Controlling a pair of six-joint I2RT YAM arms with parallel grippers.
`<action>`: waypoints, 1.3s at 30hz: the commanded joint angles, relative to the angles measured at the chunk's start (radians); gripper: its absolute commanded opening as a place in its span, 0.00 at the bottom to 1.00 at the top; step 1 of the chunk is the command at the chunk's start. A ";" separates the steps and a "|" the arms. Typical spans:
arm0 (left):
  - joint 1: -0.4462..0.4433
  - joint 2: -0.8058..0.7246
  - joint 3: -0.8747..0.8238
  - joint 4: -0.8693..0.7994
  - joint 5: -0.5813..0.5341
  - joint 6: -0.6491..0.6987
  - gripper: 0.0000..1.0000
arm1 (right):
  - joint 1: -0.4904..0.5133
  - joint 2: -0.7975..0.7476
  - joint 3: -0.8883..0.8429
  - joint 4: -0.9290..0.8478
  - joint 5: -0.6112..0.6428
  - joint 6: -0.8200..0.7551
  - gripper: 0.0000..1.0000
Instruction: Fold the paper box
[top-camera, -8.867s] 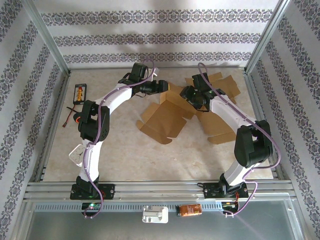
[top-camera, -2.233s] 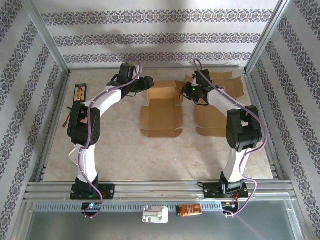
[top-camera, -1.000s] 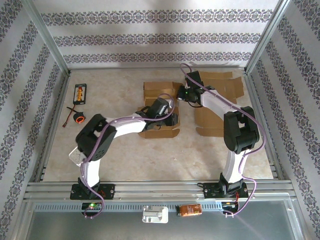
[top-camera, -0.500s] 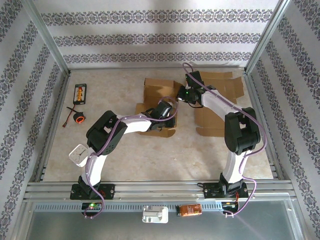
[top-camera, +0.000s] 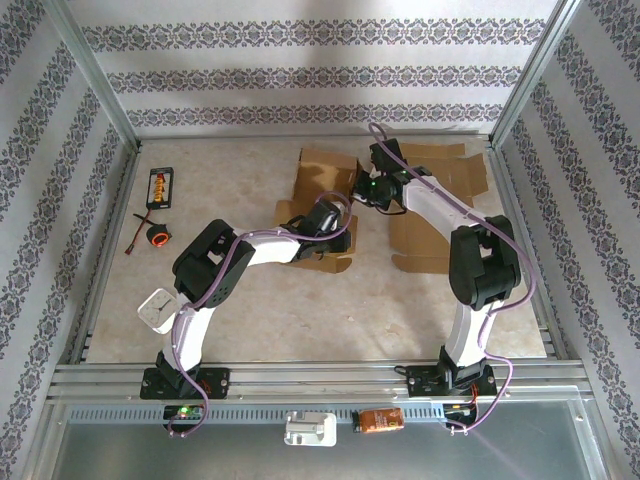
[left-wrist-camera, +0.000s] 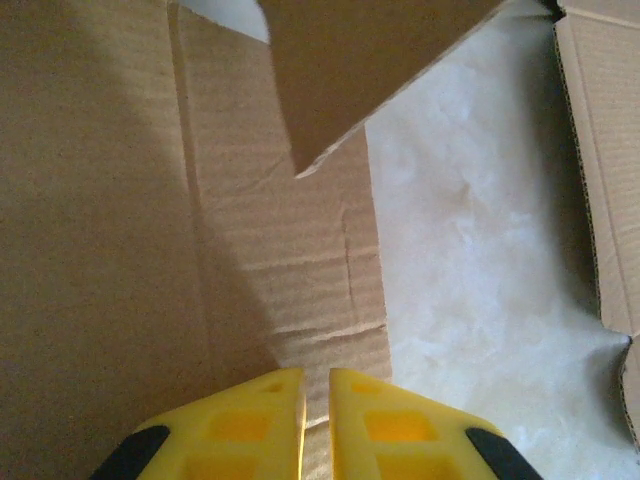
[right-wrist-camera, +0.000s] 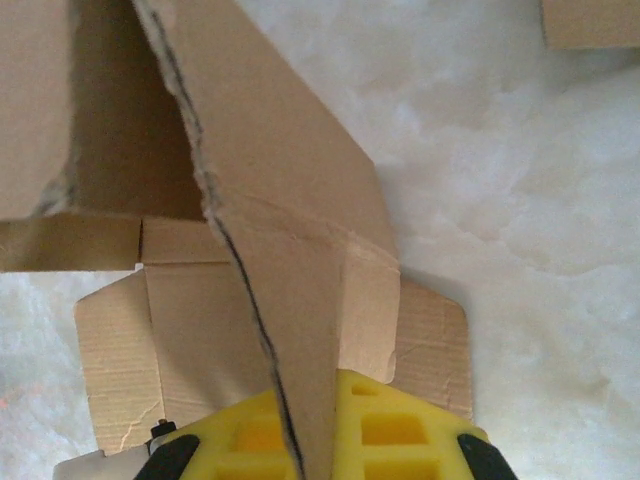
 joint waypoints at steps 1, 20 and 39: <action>0.013 0.039 -0.044 0.058 0.041 -0.030 0.14 | 0.029 0.047 -0.005 -0.032 -0.014 0.013 0.00; 0.033 -0.450 -0.341 0.227 -0.205 -0.053 0.58 | 0.075 0.064 -0.024 -0.032 0.133 -0.054 0.00; 0.458 -0.327 0.225 -0.461 0.209 0.035 0.73 | 0.117 0.058 0.020 -0.058 0.191 -0.098 0.00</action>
